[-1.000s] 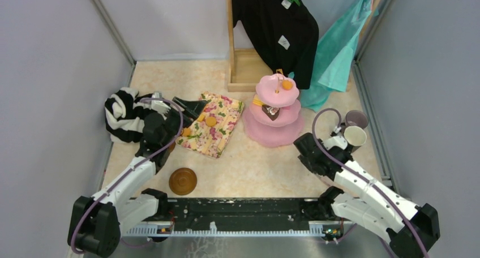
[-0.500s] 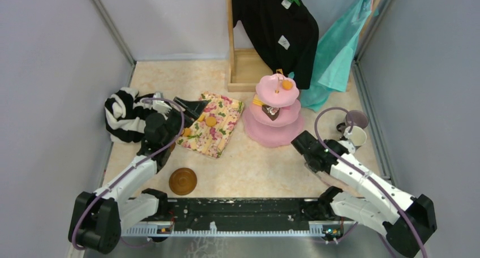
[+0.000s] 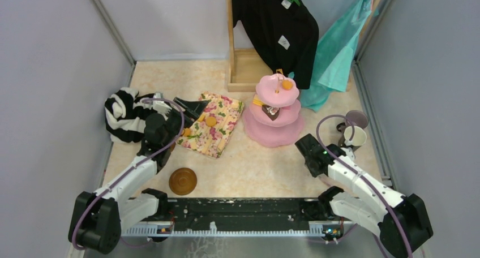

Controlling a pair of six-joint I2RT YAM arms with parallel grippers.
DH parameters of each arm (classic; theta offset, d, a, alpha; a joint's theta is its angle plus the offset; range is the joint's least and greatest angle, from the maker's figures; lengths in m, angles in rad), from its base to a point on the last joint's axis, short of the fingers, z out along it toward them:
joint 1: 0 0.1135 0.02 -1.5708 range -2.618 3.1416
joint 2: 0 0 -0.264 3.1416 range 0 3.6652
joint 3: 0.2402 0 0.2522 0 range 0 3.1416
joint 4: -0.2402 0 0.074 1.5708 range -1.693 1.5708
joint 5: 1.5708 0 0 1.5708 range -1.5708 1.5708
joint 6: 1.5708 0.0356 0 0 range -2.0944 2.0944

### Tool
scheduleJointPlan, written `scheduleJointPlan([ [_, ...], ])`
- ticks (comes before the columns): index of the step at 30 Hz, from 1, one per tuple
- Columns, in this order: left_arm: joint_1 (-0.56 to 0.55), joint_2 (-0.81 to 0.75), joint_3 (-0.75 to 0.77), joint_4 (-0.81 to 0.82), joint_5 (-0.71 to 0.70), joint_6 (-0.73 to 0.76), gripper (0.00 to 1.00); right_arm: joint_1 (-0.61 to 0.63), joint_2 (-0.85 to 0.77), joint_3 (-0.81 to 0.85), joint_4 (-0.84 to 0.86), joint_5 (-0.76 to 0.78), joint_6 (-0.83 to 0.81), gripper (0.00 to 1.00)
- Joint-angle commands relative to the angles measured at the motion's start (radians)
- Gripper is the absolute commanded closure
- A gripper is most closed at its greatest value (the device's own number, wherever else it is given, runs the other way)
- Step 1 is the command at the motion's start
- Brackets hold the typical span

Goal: Serve the afternoon tea
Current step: Pick up the clamp from the center of the board.

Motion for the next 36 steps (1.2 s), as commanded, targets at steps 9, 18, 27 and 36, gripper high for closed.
scheduleJointPlan([
  [9,-0.006,-0.008,-0.007,0.035,0.014,0.002,0.05,-0.089,0.015,-0.052,0.161,-0.034,-0.086,0.65],
  [18,-0.006,0.008,-0.004,0.042,0.011,-0.001,0.05,-0.135,0.059,-0.085,0.240,-0.091,-0.141,0.65],
  [27,-0.006,0.008,-0.006,0.039,0.006,0.004,0.05,-0.149,0.083,-0.114,0.291,-0.139,-0.186,0.79],
  [36,-0.006,0.023,0.009,0.039,0.007,0.003,0.05,-0.148,0.054,-0.134,0.315,-0.202,-0.273,1.00],
])
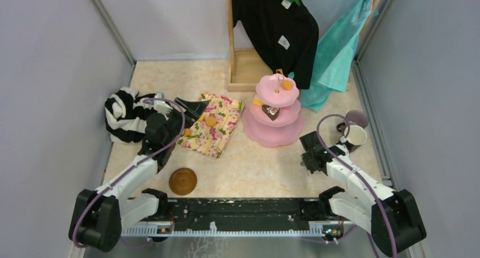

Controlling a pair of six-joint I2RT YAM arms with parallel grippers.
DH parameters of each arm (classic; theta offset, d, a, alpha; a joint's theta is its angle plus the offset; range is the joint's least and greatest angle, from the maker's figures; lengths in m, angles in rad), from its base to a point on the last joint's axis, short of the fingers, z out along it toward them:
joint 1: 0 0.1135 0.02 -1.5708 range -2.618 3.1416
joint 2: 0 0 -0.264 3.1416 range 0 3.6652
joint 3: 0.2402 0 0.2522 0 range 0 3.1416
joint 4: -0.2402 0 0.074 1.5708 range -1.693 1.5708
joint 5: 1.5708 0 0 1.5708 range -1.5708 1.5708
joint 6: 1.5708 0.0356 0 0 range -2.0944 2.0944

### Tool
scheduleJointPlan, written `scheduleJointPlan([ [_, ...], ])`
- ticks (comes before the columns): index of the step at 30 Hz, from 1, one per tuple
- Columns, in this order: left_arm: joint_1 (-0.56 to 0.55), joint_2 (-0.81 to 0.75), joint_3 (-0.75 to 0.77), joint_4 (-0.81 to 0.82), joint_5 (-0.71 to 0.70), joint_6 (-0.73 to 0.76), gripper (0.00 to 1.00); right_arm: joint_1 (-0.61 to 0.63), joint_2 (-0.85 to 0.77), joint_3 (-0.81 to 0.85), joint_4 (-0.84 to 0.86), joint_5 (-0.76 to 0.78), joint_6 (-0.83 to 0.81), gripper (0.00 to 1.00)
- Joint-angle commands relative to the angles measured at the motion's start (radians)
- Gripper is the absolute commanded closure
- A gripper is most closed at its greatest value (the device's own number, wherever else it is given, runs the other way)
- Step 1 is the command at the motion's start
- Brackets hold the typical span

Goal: Serve the afternoon tea
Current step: Pick up the clamp from the center of the board.

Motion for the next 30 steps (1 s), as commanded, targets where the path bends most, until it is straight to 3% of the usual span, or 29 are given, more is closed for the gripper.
scheduleJointPlan([
  [1,-0.006,0.009,0.009,0.037,0.007,0.003,0.05,-0.004,-0.017,-0.043,0.004,-0.070,-0.086,1.00],
  [7,-0.006,0.003,0.019,0.023,0.000,0.008,0.05,0.026,-0.070,-0.087,0.036,-0.108,-0.123,1.00],
  [19,-0.006,-0.032,0.056,-0.037,-0.032,0.030,0.05,0.269,-0.165,-0.042,0.039,-0.032,-0.241,1.00],
  [30,-0.006,-0.064,0.092,-0.097,-0.066,0.055,0.05,0.574,-0.037,0.128,0.017,0.100,-0.344,1.00],
])
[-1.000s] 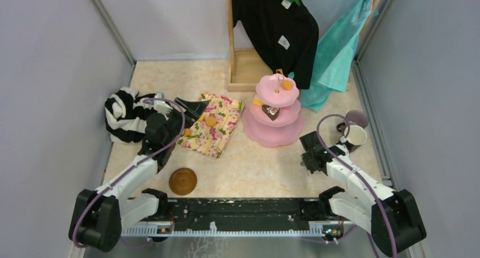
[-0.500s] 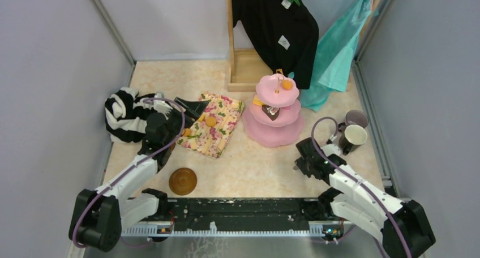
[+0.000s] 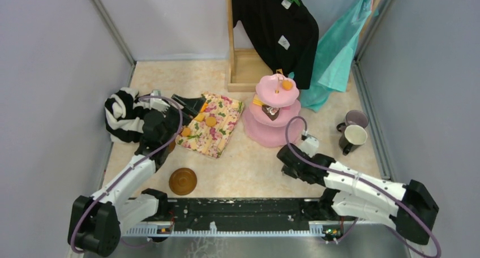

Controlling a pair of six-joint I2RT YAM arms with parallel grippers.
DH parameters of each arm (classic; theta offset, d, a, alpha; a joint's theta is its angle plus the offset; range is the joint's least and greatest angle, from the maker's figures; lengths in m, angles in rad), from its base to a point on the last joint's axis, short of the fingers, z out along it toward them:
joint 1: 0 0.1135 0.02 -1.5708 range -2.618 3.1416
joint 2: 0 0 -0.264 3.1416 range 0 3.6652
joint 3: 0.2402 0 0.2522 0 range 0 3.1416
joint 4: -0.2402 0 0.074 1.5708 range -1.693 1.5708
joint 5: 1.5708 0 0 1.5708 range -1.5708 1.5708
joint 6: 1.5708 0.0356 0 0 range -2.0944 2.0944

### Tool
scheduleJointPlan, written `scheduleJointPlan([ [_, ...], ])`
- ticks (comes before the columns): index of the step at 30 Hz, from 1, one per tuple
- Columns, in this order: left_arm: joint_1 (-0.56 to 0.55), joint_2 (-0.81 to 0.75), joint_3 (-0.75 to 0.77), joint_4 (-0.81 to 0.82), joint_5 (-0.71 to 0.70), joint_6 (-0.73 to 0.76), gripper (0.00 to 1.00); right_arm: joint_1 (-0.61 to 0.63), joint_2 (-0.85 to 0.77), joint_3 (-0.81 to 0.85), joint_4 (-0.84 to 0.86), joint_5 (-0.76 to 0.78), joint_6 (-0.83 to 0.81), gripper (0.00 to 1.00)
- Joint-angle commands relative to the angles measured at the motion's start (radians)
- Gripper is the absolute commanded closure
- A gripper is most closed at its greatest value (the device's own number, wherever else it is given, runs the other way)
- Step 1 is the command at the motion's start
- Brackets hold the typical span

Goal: Serve the afternoon tea
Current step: Pick up the clamp from the center of the board.

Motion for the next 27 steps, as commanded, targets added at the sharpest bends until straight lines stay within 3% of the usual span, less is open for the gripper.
scheduleJointPlan([
  [1,-0.006,-0.027,0.054,-0.026,-0.022,0.031,0.05,0.123,0.093,0.118,0.018,0.088,-0.074,1.00],
  [10,-0.006,-0.060,0.081,-0.060,-0.036,0.045,0.04,0.317,0.332,0.274,0.005,0.121,-0.145,1.00],
  [20,-0.006,-0.065,0.083,-0.050,-0.003,0.027,0.04,0.423,0.346,0.292,-0.067,0.148,-0.047,1.00],
  [27,-0.006,-0.107,0.083,-0.077,-0.018,0.034,0.04,0.504,0.432,0.375,-0.060,0.133,-0.124,1.00],
])
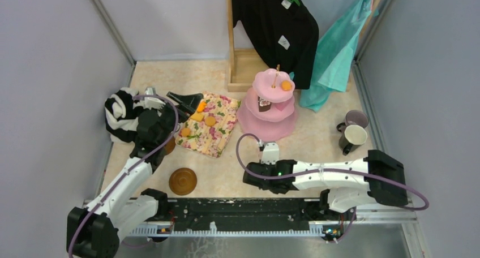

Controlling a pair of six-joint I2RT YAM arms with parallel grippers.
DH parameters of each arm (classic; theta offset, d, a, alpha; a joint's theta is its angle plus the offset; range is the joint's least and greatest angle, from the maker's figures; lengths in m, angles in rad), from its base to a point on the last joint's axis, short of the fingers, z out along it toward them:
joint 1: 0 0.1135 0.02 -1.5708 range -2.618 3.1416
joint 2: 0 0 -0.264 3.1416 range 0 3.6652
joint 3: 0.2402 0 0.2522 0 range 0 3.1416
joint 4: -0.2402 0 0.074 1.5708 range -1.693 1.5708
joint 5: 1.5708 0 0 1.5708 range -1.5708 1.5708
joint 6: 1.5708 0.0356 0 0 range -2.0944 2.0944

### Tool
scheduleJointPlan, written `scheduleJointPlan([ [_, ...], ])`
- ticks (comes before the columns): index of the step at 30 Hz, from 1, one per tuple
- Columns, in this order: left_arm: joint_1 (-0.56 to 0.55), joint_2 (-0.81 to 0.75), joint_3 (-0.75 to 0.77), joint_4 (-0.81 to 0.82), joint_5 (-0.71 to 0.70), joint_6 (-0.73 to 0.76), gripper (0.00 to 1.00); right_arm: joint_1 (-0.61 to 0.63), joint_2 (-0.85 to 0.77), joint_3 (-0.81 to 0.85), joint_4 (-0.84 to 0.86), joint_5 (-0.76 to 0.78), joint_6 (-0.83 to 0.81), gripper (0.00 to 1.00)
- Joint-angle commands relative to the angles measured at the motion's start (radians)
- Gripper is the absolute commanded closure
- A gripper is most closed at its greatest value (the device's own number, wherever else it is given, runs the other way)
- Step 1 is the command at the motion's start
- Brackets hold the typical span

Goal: Serve the afternoon tea
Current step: Pick up the clamp from the center of the board, then place the clamp at the center of the board.

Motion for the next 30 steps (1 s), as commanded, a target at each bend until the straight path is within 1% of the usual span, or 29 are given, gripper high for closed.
scheduleJointPlan([
  [1,-0.006,-0.045,0.029,-0.010,-0.001,0.013,0.04,0.047,0.063,0.105,0.018,0.023,-0.069,1.00],
  [8,-0.006,-0.067,0.018,-0.025,-0.019,0.016,0.04,0.066,0.130,0.155,0.108,0.008,-0.210,1.00],
  [12,-0.007,-0.063,0.015,-0.021,-0.024,0.015,0.04,0.067,0.170,0.185,0.108,0.009,-0.295,1.00],
  [18,-0.006,-0.054,0.019,-0.021,-0.041,0.017,0.04,0.058,0.215,0.187,0.149,0.001,-0.459,1.00],
  [26,-0.006,-0.041,0.029,-0.016,-0.075,0.031,0.04,-0.020,0.225,0.127,0.319,-0.060,-0.654,1.00],
  [30,-0.006,-0.013,0.046,-0.008,-0.093,0.037,0.05,-0.058,0.226,0.106,0.372,-0.090,-0.737,1.00],
])
